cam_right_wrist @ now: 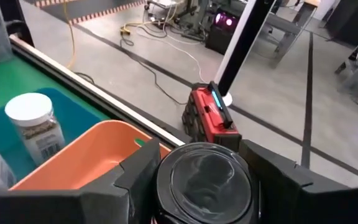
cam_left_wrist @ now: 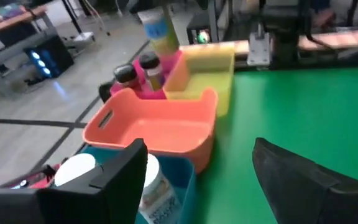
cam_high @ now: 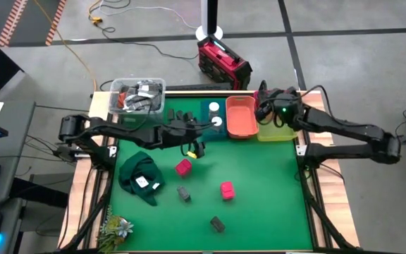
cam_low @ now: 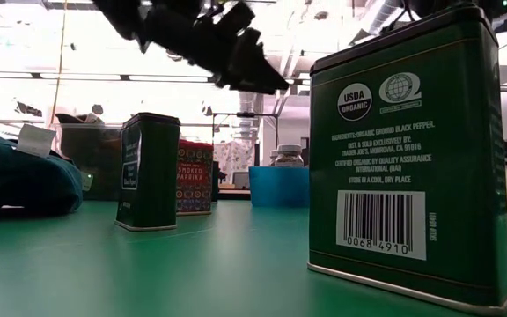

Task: Sort spices by type
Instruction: Put the black seasoning bottle into the pink bin

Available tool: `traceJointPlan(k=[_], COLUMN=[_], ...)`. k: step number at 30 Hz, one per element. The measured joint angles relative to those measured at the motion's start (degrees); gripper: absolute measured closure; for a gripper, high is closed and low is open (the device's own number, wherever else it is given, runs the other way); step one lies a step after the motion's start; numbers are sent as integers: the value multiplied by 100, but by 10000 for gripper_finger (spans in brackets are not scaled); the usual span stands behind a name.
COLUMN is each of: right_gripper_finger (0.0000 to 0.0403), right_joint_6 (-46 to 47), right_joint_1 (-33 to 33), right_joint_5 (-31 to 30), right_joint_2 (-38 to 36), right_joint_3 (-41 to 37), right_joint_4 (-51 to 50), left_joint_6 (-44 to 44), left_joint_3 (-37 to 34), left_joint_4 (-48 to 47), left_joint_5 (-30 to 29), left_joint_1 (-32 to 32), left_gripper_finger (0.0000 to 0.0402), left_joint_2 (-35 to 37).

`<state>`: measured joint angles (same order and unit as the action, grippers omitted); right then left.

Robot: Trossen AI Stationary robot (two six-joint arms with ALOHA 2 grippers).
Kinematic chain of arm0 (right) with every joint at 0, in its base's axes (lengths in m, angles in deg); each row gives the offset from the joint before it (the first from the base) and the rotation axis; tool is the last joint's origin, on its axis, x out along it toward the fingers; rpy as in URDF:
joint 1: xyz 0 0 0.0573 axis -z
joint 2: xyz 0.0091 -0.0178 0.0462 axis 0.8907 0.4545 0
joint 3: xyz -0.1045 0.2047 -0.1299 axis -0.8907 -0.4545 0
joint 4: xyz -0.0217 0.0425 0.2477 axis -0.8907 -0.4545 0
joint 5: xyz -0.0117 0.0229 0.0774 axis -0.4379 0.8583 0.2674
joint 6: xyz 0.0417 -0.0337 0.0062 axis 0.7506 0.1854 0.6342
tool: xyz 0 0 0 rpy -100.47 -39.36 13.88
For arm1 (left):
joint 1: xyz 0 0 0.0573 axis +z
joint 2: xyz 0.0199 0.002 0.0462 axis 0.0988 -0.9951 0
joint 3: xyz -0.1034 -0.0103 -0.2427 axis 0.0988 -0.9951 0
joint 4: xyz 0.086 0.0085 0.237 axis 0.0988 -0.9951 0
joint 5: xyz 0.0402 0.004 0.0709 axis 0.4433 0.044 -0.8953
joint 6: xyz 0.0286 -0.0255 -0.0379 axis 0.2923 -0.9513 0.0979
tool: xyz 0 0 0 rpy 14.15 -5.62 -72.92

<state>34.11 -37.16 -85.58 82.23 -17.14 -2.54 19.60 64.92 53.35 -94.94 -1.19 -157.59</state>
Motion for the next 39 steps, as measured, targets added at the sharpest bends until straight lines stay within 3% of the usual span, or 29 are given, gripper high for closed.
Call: traceJointPlan(k=[5,13,28,39], right_gripper_finger=[172,172,172,169], right_joint_6=[-192,-534,-740,-481], right_joint_1=[300,624,1079,1105], right_joint_5=[132,452,699,688], right_joint_2=[6,63,1279,1742], right_joint_3=[-720,-1483,-1495,-1495], right_joint_4=[918,2468,3365,3383], left_joint_6=[-106,-31,16,-108], left_joint_3=[-381,-432,-432,-432], left_joint_4=[505,295,131,-135], left_joint_5=[-19,-21,-17,-27], left_joint_1=[13,-131,-274,-281], left_gripper_finger=[133,134,134,134], left_joint_2=[301,872,923,919])
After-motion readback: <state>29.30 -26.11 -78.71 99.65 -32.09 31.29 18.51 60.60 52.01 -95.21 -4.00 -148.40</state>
